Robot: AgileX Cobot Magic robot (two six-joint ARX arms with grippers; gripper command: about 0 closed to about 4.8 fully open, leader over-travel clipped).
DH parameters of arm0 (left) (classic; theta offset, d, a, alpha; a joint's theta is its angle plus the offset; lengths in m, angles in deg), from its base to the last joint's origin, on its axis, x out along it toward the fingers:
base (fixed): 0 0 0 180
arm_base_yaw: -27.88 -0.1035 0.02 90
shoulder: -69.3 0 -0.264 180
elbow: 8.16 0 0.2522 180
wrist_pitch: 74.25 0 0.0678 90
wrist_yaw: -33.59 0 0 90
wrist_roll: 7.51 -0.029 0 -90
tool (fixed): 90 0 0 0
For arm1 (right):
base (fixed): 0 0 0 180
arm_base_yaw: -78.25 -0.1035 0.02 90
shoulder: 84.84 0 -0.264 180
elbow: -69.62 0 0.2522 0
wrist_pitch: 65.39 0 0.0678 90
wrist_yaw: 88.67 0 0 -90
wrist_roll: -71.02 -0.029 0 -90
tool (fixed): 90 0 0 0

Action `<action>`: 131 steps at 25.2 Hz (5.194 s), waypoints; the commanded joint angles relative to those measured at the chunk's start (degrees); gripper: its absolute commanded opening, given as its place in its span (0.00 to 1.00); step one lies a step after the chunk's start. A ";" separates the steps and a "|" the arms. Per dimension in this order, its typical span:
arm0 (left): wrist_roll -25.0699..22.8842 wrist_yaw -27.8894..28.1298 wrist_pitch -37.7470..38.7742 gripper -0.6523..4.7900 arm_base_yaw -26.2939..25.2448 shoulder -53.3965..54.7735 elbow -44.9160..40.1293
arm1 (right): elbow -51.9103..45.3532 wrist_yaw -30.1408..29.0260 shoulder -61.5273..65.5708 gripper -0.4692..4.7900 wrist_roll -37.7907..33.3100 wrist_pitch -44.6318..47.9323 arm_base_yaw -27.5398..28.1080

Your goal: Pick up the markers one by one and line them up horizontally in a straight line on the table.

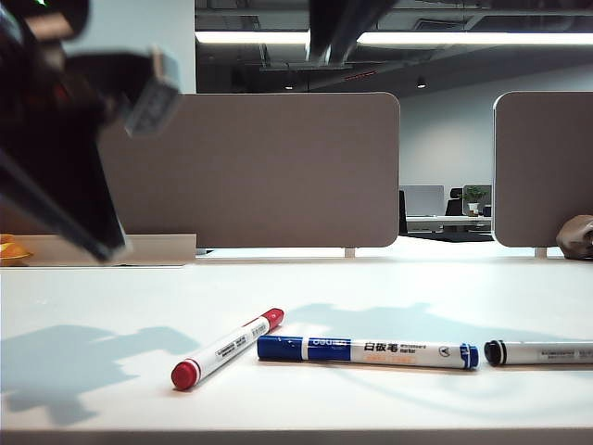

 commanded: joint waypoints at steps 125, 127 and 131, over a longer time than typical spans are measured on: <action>-1.01 32.48 6.34 0.24 4.20 21.59 3.93 | 0.31 -1.79 -18.08 0.08 -2.86 -13.38 0.02; -1.77 32.46 6.62 0.24 4.20 21.57 3.93 | 0.31 -1.81 -18.08 0.08 -2.86 -13.38 0.02; -6.19 33.79 7.56 0.24 4.17 20.26 3.91 | 0.28 -1.81 -18.08 0.08 -2.45 -13.40 0.02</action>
